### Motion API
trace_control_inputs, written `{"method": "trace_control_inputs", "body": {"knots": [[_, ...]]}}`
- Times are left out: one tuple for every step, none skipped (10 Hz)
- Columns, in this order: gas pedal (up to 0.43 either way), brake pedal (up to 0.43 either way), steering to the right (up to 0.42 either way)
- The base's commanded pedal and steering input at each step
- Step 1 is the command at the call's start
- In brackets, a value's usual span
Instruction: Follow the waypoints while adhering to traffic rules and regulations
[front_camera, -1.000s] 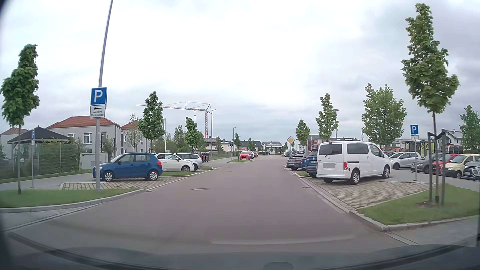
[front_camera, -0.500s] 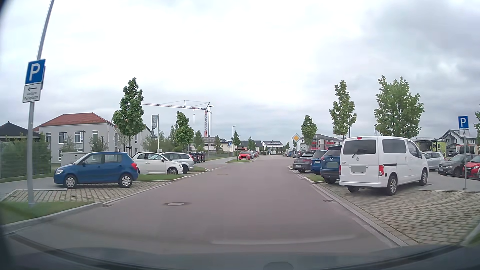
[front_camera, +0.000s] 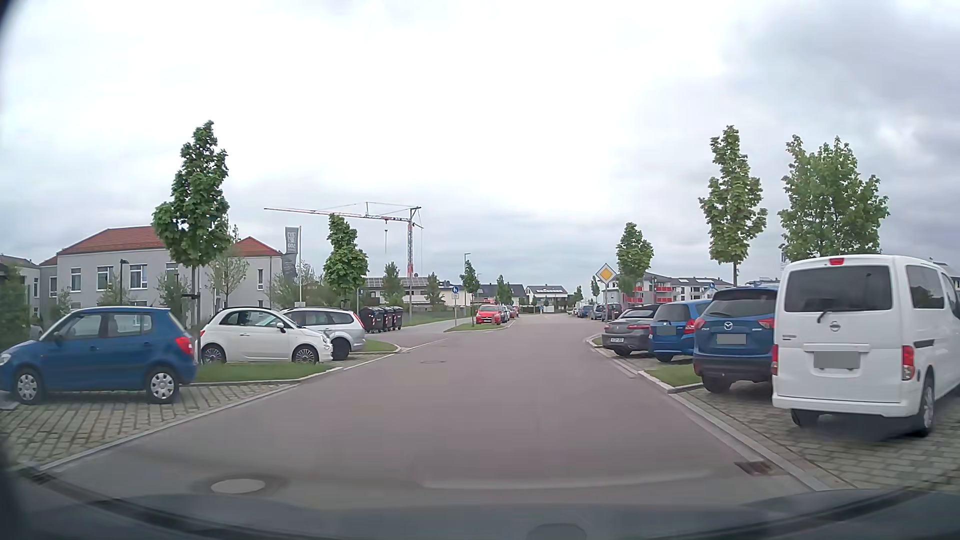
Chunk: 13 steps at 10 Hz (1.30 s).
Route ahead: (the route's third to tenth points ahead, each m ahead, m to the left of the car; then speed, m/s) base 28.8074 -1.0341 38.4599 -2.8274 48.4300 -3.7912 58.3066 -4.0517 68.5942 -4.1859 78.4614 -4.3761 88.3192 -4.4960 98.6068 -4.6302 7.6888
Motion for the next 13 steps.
{"method": "trace_control_inputs", "body": {"knots": [[0.150, 0.000, -0.002], [0.150, 0.000, -0.002], [0.150, 0.000, -0.002], [0.150, 0.000, -0.001], [0.157, 0.000, 0.002], [0.157, 0.000, 0.005], [0.157, 0.000, 0.008], [0.157, 0.000, 0.011], [0.157, 0.000, 0.015], [0.157, 0.000, 0.019], [0.157, 0.000, 0.021], [0.157, 0.000, 0.024], [0.157, 0.000, 0.029]]}}
